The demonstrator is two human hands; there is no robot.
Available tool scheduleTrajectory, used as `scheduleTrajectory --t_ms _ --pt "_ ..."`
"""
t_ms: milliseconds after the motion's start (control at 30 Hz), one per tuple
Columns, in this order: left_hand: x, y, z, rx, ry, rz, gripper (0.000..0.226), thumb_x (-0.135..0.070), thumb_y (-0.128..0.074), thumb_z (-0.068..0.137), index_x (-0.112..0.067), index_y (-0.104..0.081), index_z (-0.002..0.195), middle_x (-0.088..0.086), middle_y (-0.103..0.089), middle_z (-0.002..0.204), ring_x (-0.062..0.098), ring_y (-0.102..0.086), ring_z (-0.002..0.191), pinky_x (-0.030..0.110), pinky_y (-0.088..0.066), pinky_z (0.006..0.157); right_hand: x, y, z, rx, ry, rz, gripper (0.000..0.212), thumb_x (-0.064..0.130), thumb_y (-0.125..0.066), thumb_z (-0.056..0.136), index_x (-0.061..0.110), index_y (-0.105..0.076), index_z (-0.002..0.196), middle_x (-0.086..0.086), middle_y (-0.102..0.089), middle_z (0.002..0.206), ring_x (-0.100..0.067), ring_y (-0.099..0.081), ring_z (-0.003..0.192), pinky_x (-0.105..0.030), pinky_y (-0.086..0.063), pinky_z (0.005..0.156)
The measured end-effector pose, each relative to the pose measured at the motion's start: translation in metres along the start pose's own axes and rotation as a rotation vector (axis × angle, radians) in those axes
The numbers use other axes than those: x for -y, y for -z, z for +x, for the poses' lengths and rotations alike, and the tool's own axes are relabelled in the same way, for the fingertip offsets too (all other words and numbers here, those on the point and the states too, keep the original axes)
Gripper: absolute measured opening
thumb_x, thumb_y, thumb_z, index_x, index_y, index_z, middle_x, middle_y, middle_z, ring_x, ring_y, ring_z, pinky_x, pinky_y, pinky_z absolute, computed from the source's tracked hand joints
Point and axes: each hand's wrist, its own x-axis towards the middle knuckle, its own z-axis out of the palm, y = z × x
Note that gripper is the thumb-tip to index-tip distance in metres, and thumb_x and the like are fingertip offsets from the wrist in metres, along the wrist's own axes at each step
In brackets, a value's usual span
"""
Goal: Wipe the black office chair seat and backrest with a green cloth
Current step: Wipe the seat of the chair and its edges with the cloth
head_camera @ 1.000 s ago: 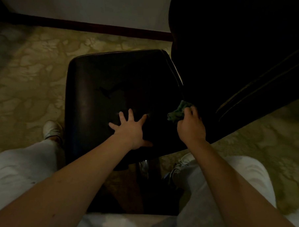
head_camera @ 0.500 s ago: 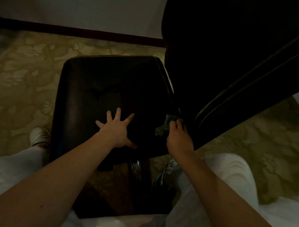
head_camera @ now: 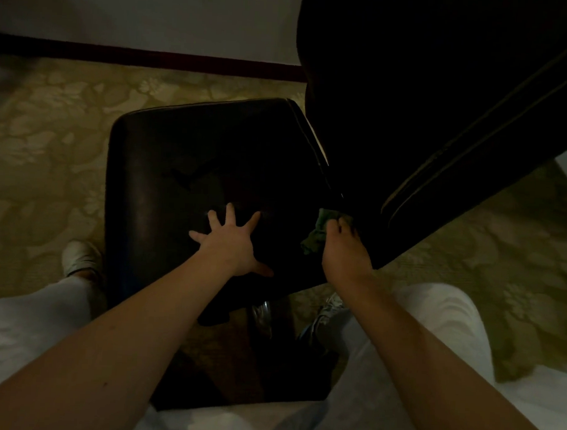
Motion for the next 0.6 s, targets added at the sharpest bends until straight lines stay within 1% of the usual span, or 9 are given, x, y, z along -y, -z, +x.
scheduleTrajectory --t_ms 100,167,267,333,433,500,600 --pt "-0.001 0.0 0.0 -0.004 0.009 0.005 0.126 -0.069 -0.076 0.066 -0.044 0.011 0.154 0.008 0.021 0.163 0.047 0.015 0.147 0.078 -0.008 0.11 0.005 -0.005 -0.013 0.016 -0.017 -0.011 0.054 0.009 -0.046 0.1 0.009 -0.022 0.148 -0.017 -0.015 0.159 -0.04 -0.02 0.143 -0.049 -0.031 0.111" --pt "0.0 -0.001 0.001 -0.002 0.005 0.001 0.127 -0.069 -0.076 0.066 -0.045 0.011 0.154 0.007 0.021 0.163 0.047 0.015 0.147 0.078 -0.008 0.109 0.008 -0.008 -0.016 0.002 -0.032 -0.005 0.053 0.009 -0.044 0.1 0.011 -0.021 0.149 -0.017 -0.012 0.16 -0.04 -0.018 0.144 -0.048 -0.029 0.113" --pt "0.001 -0.001 0.001 0.001 0.002 0.008 0.126 -0.068 -0.076 0.067 -0.044 0.011 0.154 0.007 0.021 0.163 0.046 0.016 0.147 0.078 -0.007 0.109 0.012 -0.012 -0.014 -0.024 -0.057 0.019 0.052 0.01 -0.048 0.098 0.011 -0.025 0.145 -0.02 -0.013 0.159 -0.042 -0.016 0.144 -0.048 -0.028 0.115" --pt "0.0 0.001 0.001 0.013 0.004 0.005 0.126 -0.066 -0.077 0.068 -0.043 0.011 0.155 0.008 0.022 0.163 0.047 0.017 0.147 0.078 -0.007 0.109 0.011 -0.01 -0.007 -0.054 -0.055 0.02 0.057 0.011 -0.052 0.096 0.011 -0.025 0.146 -0.019 -0.013 0.159 -0.041 -0.017 0.144 -0.048 -0.026 0.116" --pt "-0.007 0.002 0.003 0.031 0.025 -0.014 0.127 -0.065 -0.077 0.068 -0.042 0.012 0.155 0.008 0.024 0.162 0.047 0.018 0.146 0.078 -0.007 0.11 0.005 -0.001 0.013 -0.079 0.002 0.033 0.058 0.01 -0.054 0.096 0.012 -0.026 0.147 -0.016 -0.012 0.16 -0.036 -0.013 0.147 -0.046 -0.022 0.118" --pt "-0.012 -0.001 0.006 0.03 0.062 -0.017 0.128 -0.069 -0.077 0.066 -0.043 0.014 0.154 0.008 0.025 0.162 0.048 0.018 0.146 0.078 -0.008 0.109 0.002 0.004 0.024 -0.078 0.011 0.067 0.057 0.009 -0.053 0.097 0.012 -0.026 0.147 -0.013 -0.011 0.162 -0.035 -0.012 0.148 -0.046 -0.024 0.117" --pt "-0.019 -0.005 0.008 0.007 0.096 -0.002 0.128 -0.072 -0.074 0.066 -0.043 0.015 0.154 0.008 0.025 0.162 0.048 0.017 0.146 0.077 -0.009 0.11 0.002 0.004 0.024 -0.107 -0.036 0.08 0.056 0.01 -0.051 0.097 0.011 -0.026 0.147 -0.014 -0.013 0.161 -0.036 -0.018 0.145 -0.047 -0.028 0.114"
